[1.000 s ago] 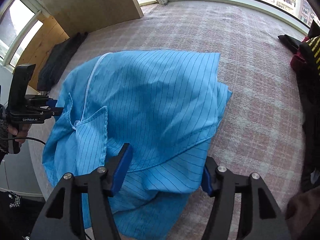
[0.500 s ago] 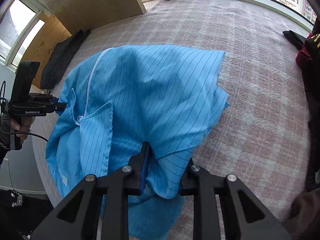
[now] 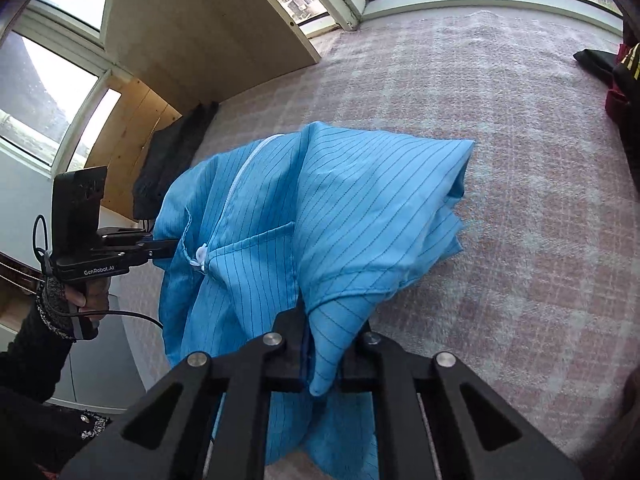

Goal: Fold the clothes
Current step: 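Grasp the folded coat edge with both grippers, then lift the folded blue coat with both grippers and carry it toward the wooden boards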

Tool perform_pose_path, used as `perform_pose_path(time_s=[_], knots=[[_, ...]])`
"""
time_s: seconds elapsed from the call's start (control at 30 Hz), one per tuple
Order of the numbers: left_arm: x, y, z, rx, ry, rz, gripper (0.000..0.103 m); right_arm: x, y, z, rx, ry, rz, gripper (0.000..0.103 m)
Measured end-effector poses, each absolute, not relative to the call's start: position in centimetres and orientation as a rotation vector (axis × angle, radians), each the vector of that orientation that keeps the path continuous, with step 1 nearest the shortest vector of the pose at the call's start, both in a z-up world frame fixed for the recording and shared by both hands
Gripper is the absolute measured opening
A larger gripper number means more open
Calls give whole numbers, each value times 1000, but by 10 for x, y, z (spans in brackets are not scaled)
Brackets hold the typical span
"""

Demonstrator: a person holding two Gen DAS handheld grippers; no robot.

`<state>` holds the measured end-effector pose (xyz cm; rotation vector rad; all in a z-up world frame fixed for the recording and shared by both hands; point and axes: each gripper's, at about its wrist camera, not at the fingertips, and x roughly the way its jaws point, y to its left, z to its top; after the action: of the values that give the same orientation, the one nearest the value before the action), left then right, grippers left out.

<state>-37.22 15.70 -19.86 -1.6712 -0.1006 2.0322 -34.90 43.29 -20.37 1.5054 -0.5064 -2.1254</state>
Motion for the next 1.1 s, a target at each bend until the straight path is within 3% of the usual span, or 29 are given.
perform_pose_path(time_s=[0.17,0.5,0.83,1.1], knots=[[-359,153,-161,-1567,-138,2086,4,-347,432,-154,1388,-482,-2194,8],[-318,75,-93,-1385,-265,2228,5,-371,348,-54,1245,-72,-2239,7],[-300,-53,-69,-1295,-435,2384,4,-433,157,1,1144,280,-2142,7],[-327,-184,-48,-1260,-459,2503,4,-498,-30,15,1092,478,-2042,7]])
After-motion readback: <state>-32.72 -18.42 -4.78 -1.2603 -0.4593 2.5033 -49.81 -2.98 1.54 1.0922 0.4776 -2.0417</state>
